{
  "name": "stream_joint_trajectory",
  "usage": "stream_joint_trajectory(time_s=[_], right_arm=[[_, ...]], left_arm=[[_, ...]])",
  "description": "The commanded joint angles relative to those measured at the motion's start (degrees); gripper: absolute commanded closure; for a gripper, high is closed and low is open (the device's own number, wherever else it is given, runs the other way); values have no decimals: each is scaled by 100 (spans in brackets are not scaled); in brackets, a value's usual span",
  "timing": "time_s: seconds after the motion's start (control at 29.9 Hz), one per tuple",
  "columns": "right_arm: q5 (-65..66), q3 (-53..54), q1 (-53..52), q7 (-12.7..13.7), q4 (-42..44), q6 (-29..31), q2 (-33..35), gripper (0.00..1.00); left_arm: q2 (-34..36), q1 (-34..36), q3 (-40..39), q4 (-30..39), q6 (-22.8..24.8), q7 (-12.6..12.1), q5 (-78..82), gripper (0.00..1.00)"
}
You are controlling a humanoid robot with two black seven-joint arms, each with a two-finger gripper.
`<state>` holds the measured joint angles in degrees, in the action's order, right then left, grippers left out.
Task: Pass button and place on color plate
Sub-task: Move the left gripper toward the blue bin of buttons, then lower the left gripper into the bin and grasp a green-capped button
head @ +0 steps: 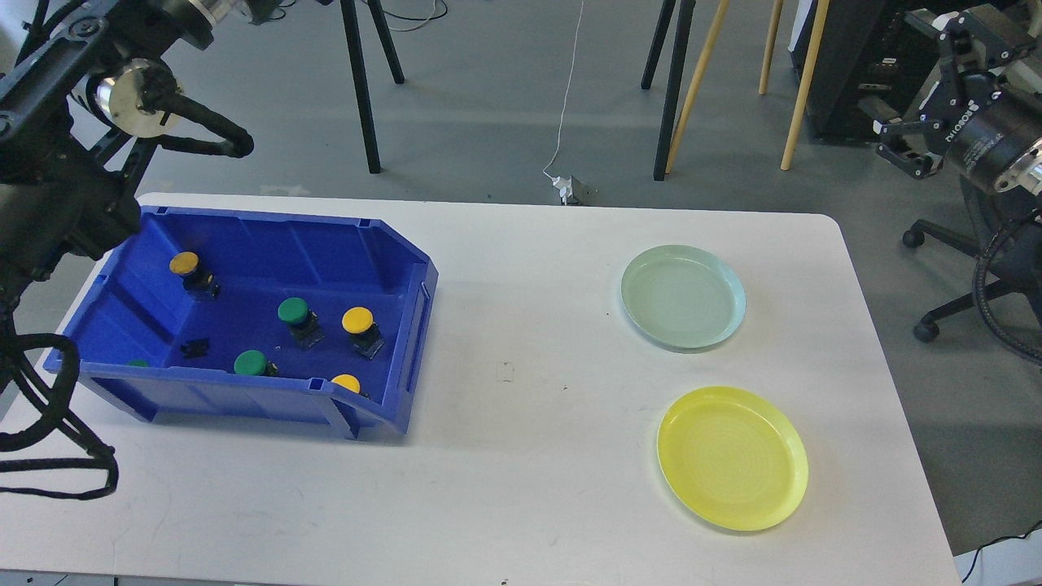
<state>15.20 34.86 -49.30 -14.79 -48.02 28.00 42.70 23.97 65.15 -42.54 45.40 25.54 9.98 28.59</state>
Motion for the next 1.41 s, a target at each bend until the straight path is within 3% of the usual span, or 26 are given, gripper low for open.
stream_joint_trajectory(time_s=[0.0,0.13,0.23,0.43,0.67,0.77,1.0,1.17,1.37], right_arm=[[79,-102,-1,3,-23,0,-7,1],[115,-128,-36,3,-23,0,63,1],[211,-111,-53,-6,-23,0,98,1],[238,-128,-1,-6,-41,0,160,1],[597,-383,35,20,-322,0,309,1],[782,-418,87,29,-628,0,396,1],[756,-339,570,-15,-1376,0,1415,1],[704,-339,1088,-41,-1421,0,1882,1],[704,-322,1247,-50,-1430,0,1962,1]], left_arm=[[116,190,613,47,65,-321,898,5],[389,278,799,285,206,-84,2621,11],[442,480,817,215,246,-84,3283,11],[469,534,747,39,246,-22,3284,1],[837,525,826,494,246,4,3372,0],[1117,341,905,1109,246,39,3626,0],[1724,-581,905,2296,233,-31,3865,0],[2076,-1179,914,2657,-180,-92,3865,0],[2998,-1620,1229,2965,-163,-93,4197,0]])
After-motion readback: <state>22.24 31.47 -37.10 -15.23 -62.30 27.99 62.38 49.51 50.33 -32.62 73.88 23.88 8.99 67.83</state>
